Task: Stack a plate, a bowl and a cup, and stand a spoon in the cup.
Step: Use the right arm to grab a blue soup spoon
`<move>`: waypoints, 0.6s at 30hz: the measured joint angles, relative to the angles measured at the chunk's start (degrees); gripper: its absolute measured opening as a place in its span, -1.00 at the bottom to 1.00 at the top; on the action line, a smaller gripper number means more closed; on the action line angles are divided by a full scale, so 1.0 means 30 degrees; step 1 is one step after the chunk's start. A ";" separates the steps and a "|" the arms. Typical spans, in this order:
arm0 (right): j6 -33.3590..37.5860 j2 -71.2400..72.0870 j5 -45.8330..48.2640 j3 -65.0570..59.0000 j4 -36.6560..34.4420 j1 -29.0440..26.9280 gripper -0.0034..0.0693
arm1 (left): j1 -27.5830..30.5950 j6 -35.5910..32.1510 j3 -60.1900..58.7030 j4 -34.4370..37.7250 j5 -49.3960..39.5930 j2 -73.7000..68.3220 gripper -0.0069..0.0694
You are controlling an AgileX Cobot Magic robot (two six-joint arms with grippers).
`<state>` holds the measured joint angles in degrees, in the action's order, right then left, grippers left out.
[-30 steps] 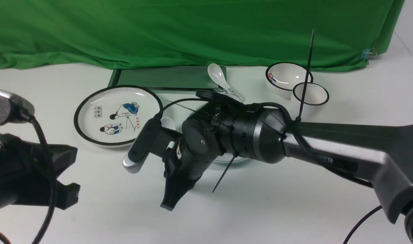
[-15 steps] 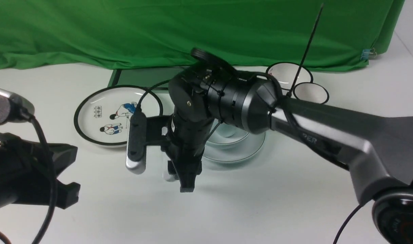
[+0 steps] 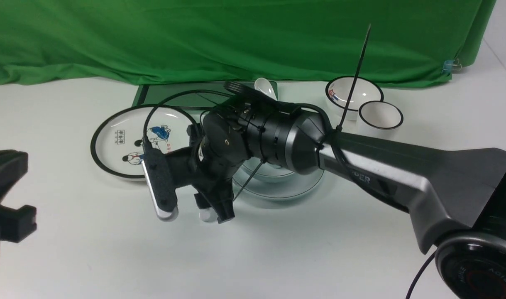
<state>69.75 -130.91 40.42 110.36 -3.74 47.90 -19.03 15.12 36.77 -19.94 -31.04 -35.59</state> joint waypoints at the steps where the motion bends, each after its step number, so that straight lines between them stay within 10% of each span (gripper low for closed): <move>1: 0.0077 0.0000 0.0298 0.0000 0.0140 0.0000 0.23 | 0.0000 0.0041 0.0000 -0.0019 -0.0064 0.0047 -0.90; 18: 0.1269 -0.0292 -0.0012 -0.0096 0.0629 -0.0018 0.12 | 0.0000 0.0355 0.0000 0.0147 -0.0545 0.0128 -0.90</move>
<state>73.55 -131.78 40.38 110.07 -1.85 47.84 -19.03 16.19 36.77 -19.50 -32.67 -35.21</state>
